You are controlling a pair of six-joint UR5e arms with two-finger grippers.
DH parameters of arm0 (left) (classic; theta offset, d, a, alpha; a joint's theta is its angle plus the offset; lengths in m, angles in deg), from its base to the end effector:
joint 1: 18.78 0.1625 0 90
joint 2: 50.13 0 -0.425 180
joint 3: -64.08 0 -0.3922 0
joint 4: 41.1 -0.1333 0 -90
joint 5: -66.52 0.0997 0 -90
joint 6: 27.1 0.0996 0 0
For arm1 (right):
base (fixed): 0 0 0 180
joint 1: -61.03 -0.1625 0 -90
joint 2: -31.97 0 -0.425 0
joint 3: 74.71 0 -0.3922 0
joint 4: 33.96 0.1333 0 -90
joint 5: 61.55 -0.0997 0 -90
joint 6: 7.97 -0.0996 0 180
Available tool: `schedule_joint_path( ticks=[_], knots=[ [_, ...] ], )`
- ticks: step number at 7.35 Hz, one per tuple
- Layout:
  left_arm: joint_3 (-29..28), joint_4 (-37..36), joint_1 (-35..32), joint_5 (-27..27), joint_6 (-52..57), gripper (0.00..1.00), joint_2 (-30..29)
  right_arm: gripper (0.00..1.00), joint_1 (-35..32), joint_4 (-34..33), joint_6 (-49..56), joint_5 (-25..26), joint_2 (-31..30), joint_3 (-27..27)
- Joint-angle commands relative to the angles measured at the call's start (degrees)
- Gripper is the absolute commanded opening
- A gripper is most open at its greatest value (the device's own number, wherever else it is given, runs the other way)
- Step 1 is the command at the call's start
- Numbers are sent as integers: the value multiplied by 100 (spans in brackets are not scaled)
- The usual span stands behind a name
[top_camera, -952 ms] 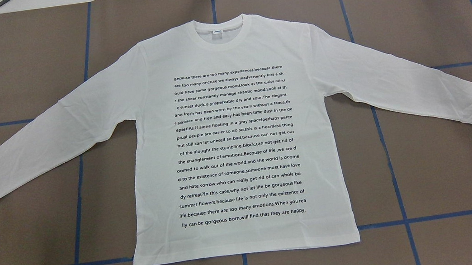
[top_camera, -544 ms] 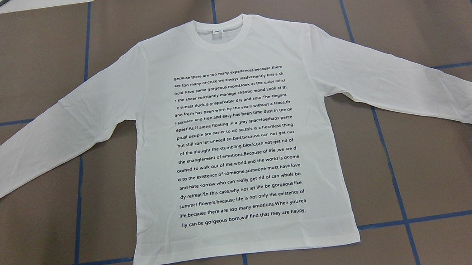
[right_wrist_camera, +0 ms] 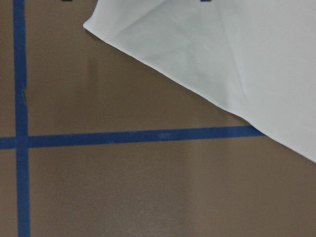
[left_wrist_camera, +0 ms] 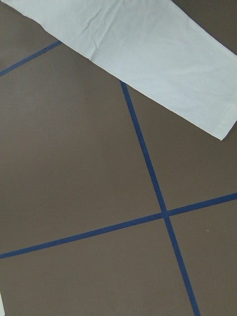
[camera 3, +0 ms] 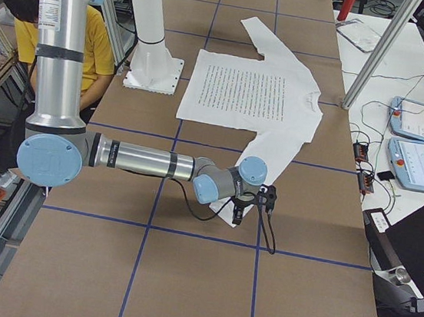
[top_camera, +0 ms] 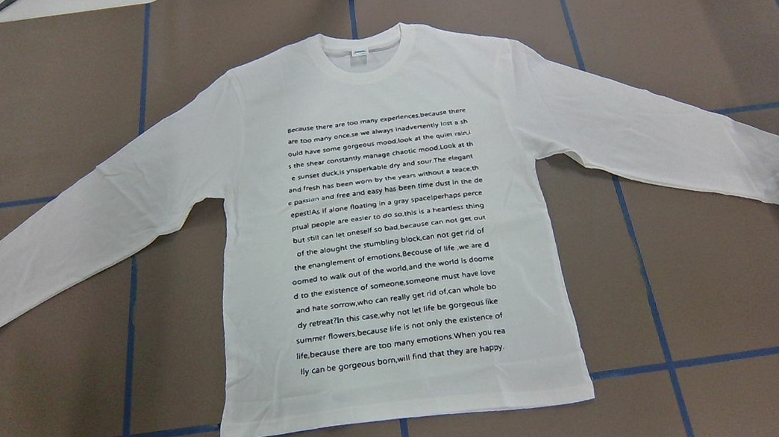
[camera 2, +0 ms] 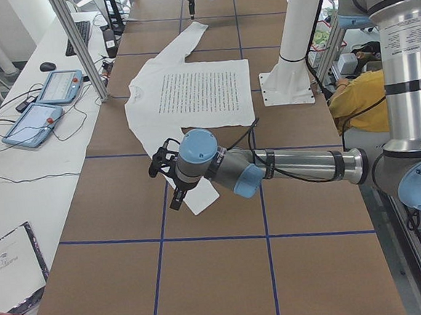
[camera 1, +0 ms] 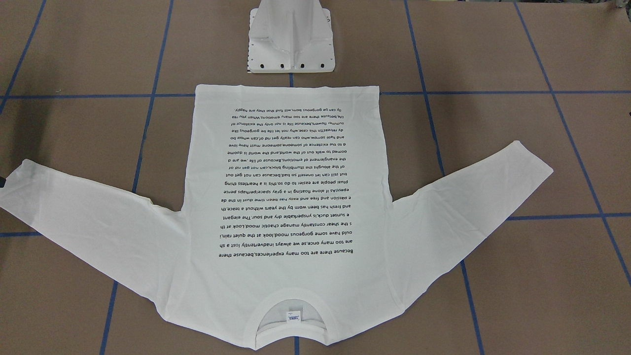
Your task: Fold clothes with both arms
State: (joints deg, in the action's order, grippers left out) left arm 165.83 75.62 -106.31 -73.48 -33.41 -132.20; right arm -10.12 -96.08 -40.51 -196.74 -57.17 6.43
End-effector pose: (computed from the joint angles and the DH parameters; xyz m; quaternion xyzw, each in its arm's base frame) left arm -0.0375 -0.4531 0.5618 0.2068 0.4248 0.0819 0.8775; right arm -0.1063 -0.5051 0.6741 -0.0205 -0.4101 0.0425 0.9108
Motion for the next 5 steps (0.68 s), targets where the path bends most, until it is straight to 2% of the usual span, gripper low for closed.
schedule_joint_path(
  ticks=[1,5],
  knots=[
    [11,0,7,-1,-1,100,6,88,4,94,-524,-7,54,-361],
    [20,-9,7,-1,25,100,24,77,39,86,-621,-16,317,-809]
  ],
)
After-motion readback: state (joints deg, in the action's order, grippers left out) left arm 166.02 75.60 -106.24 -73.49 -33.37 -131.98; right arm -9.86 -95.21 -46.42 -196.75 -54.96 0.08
